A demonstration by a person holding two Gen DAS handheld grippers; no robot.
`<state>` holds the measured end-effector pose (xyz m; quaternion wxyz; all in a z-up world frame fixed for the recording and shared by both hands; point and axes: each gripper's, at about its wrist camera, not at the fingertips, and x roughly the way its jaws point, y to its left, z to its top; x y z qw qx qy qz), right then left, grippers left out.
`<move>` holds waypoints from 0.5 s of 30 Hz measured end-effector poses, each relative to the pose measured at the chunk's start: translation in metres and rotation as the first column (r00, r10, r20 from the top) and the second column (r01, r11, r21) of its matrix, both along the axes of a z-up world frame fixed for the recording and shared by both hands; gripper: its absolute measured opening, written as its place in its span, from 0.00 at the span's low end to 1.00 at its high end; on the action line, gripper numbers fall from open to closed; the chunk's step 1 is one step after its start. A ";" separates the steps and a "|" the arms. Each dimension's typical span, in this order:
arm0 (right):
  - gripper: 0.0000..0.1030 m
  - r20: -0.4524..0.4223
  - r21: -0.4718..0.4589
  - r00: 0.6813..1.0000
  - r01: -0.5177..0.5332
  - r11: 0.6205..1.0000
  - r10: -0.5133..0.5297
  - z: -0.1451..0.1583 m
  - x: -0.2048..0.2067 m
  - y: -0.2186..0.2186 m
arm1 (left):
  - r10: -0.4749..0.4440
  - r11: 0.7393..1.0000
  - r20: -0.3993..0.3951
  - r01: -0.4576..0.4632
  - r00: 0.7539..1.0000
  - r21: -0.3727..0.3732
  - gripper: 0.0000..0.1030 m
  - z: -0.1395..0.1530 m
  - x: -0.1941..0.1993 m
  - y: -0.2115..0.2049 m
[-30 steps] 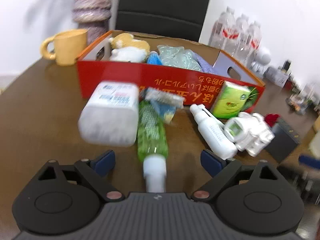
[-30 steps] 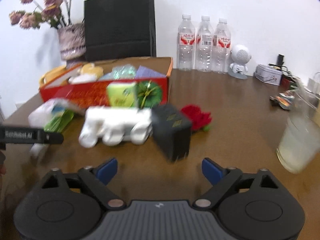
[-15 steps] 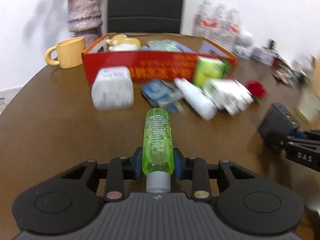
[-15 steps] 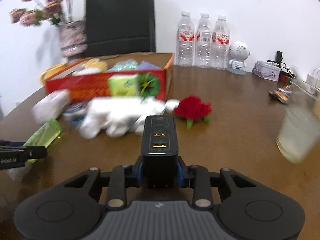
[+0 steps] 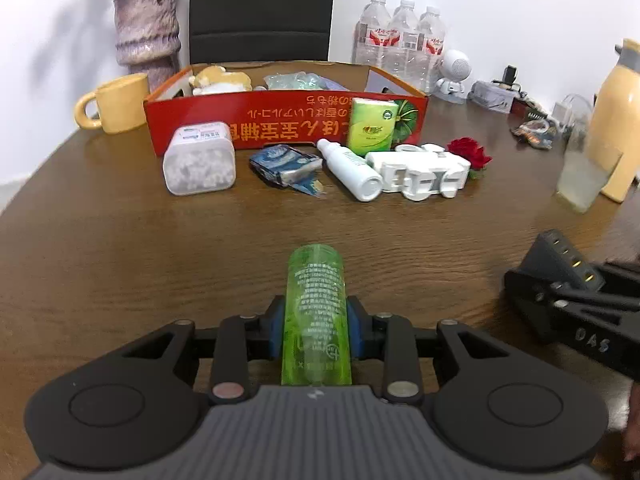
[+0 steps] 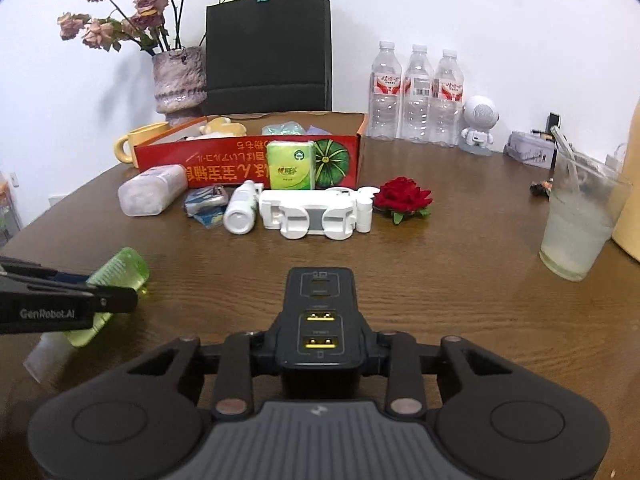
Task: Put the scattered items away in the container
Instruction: 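Grasp the green bottle with the left tool while the right tool grasps the black charger, then carry the green bottle and black charger over the box and open both tools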
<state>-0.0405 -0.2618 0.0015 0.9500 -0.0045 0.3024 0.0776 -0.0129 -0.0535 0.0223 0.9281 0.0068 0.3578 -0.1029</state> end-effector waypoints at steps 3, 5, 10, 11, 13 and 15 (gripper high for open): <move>0.29 0.030 -0.006 0.999 -0.030 1.000 0.030 0.011 -0.006 0.006 | -0.023 0.999 0.033 0.024 0.999 -0.037 0.30 0.018 -0.006 0.002; 0.29 0.047 0.005 0.997 -0.056 0.998 0.056 0.023 -0.003 0.008 | -0.036 0.997 0.061 0.039 0.998 -0.062 0.30 0.032 -0.004 0.005; 0.29 0.112 0.032 0.988 -0.111 0.993 0.107 0.067 0.029 0.012 | -0.060 0.984 0.122 0.079 0.991 -0.157 0.30 0.079 0.043 0.023; 0.29 0.138 0.025 0.984 -0.114 0.993 0.109 0.079 0.043 0.013 | -0.059 0.983 0.133 0.081 0.989 -0.166 0.30 0.091 0.060 0.026; 0.29 0.168 0.025 0.979 -0.120 0.992 0.114 0.102 0.077 0.018 | -0.049 0.981 0.143 0.075 0.989 -0.181 0.30 0.112 0.099 0.031; 0.29 0.157 0.030 0.980 -0.127 0.991 0.121 0.119 0.122 0.024 | -0.039 0.983 0.133 0.062 0.990 -0.173 0.30 0.129 0.142 0.029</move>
